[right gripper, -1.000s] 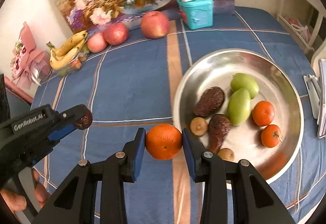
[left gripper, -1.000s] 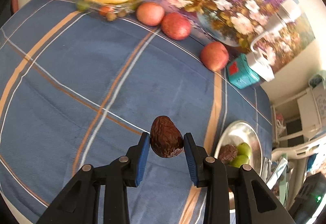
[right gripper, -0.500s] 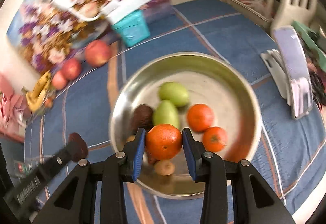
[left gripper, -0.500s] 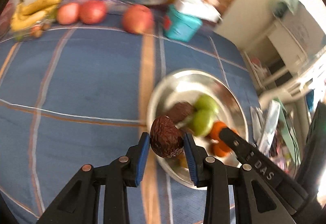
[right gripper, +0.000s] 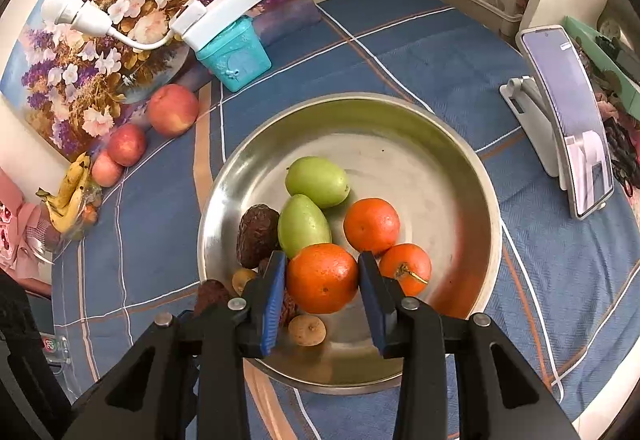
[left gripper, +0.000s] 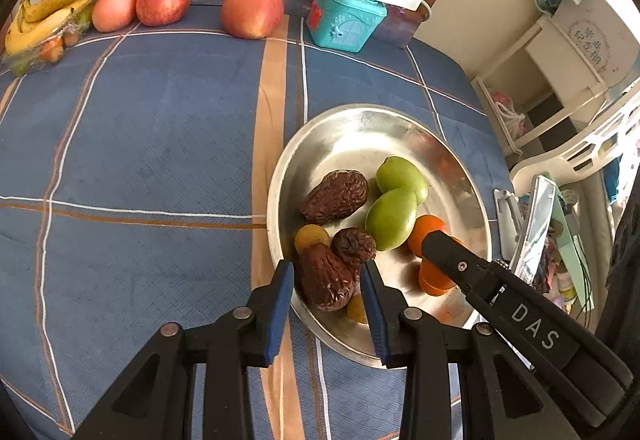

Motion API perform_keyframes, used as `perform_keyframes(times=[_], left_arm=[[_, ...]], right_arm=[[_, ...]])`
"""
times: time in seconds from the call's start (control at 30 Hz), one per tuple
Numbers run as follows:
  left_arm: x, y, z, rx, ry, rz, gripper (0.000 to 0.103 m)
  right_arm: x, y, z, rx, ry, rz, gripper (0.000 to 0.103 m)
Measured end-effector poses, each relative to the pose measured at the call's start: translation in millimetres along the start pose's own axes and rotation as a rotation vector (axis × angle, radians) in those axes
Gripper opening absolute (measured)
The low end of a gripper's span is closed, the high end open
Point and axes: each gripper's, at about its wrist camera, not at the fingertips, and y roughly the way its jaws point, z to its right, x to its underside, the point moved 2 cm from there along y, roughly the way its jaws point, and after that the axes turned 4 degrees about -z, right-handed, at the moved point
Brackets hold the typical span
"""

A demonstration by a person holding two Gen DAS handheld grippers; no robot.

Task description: Organize fruits

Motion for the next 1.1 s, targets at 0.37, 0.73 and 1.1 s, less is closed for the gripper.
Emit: perform_keyframes(times=[0.37, 0.73, 1.1], left_arm=[[-3.8, -2.3, -22.3, -0.043, -0.085, 0.005, 0.05], [-10.0, -7.6, -82.4, -0.23, -0.225, 0.023, 0.082], [-4.1, -14.7, -106.2, -0.333, -0.237, 0.066, 0.103]], right_arm=[[0.5, 1.6, -0.6, -0.003, -0.004, -0.009, 0.039], [5.9, 11.8, -16.4, 0.007, -0.083, -0.044, 0.06], [21.9, 20.5, -45.0, 0.011, -0.232, -0.057, 0.08]])
